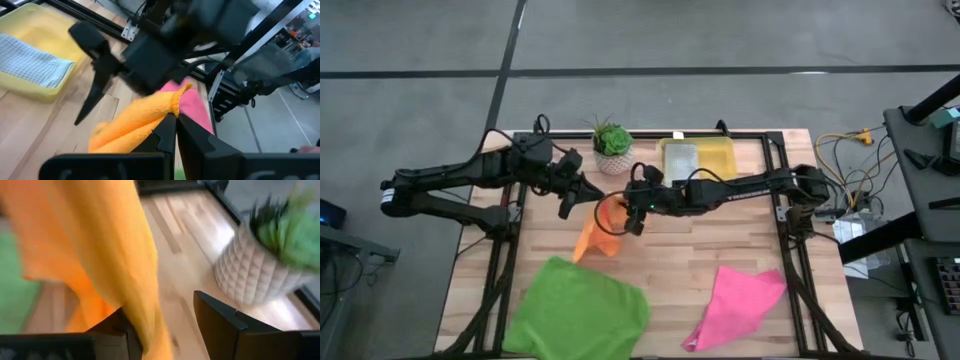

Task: Fold microfiber towels
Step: Fold the orange microfiber cloth

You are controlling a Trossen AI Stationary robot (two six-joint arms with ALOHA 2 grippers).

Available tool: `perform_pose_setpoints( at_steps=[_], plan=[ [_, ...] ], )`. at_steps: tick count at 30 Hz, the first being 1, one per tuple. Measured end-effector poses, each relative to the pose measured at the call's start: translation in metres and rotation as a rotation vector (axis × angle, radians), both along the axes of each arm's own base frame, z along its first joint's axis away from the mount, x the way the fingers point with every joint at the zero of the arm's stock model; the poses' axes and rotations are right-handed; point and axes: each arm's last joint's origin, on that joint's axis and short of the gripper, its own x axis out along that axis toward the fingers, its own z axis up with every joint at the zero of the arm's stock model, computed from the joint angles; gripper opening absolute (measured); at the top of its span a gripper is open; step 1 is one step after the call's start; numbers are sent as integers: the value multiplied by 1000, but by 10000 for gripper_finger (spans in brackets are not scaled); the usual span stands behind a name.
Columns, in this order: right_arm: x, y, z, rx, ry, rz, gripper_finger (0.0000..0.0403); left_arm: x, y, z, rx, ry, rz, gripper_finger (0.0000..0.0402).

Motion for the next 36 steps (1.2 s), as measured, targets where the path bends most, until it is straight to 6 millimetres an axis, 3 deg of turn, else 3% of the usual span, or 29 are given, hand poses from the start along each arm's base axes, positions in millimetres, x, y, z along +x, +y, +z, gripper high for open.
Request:
perform_pose_setpoints(
  at_steps=[7,11,18,23,29,36],
  plan=[
    [-16,-2,-52,61,81,9,153,0,0,0,-3,-1,2,0],
    [-22,-6,-72,84,23,17,135,0,0,0,-3,-1,3,0],
    [-38,-14,-83,210,95,78,30,-1,0,0,-2,-2,3,0],
    [-60,-13,-55,192,143,115,10,-1,0,1,11,-6,15,0],
    [-96,-12,8,226,107,160,9,0,2,0,94,-10,34,0],
    [-138,-10,66,255,36,157,9,2,6,7,288,-81,101,0]
  ],
)
